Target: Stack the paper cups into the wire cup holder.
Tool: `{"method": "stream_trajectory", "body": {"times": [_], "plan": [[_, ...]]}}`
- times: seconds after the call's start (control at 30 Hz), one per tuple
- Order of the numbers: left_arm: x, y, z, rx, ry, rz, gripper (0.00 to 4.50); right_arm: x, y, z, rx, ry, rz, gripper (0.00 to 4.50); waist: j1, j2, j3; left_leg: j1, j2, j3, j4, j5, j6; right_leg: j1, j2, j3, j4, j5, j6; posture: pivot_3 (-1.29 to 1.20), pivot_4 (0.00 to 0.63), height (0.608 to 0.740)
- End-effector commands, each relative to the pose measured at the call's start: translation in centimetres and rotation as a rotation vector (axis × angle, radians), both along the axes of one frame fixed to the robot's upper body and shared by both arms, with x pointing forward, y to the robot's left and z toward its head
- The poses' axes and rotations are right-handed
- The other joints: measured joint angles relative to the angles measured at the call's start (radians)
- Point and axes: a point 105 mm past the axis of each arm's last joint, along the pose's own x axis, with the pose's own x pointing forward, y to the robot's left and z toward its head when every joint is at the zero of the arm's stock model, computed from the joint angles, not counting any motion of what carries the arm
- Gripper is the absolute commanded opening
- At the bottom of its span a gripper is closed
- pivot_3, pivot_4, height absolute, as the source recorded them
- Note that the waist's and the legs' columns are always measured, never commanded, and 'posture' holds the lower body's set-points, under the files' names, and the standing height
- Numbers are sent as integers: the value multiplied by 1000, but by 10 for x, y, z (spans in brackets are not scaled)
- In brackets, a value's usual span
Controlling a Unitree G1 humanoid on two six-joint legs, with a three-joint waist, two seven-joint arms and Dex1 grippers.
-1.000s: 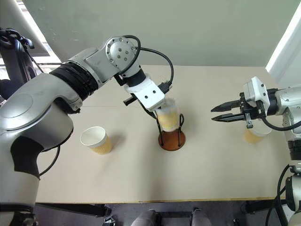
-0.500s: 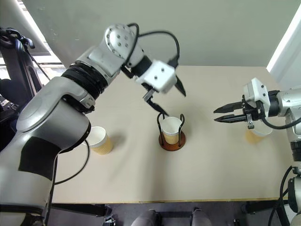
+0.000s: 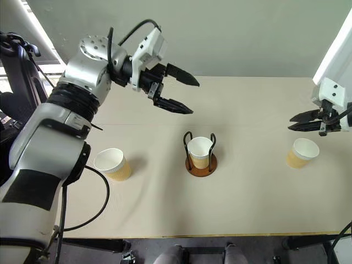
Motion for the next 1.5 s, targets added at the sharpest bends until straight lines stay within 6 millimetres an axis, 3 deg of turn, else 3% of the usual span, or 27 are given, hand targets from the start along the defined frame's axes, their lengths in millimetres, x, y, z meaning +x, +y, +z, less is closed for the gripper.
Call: {"method": "stream_trajectory", "body": {"times": [0.03, 0.23, 0.77, 1.03, 1.27, 1.5], "plan": [[-10, -1, 4, 29, -10, -50, 4449, -10, -11, 1, -114, 43, 17, 1072, 0, 0, 0, 0, 0, 1, 0, 0, 0, 0, 1, -1, 0, 0, 0, 0, 150, 740], [-9, -2, 3, 43, -16, -48, 4449, -17, -15, -25, -204, 152, 48, 1072, -1, 0, 0, 0, 0, 2, 0, 0, 0, 0, 1, 0, 0, 0, 0, 0, 150, 740], [-8, 5, 6, 49, -25, -25, 4449, -5, -29, -56, -362, 202, 58, 1072, -5, 1, 0, 1, 1, 2, 0, 0, 1, 0, -1, 0, 0, 0, 0, 0, 150, 740], [-9, 8, 7, 56, -25, -21, 4449, -5, -27, -50, -326, 211, 58, 1072, -6, 1, 0, 1, 1, 2, 0, 0, 1, 0, -1, 0, 0, 1, -1, 0, 150, 740], [-10, 8, 8, 60, -25, -23, 4449, -7, 7, -27, -141, 184, 96, 1072, -8, 1, 1, 1, 0, 3, -1, -1, 1, 0, 0, 0, 0, 0, 0, 0, 150, 740], [-10, 6, 6, 62, -24, -28, 4449, -13, -26, -25, -265, 201, -5, 1072, -1, 1, 1, 0, 0, -1, -1, -1, 1, 0, -1, 0, 0, -2, -1, 0, 150, 740]]}}
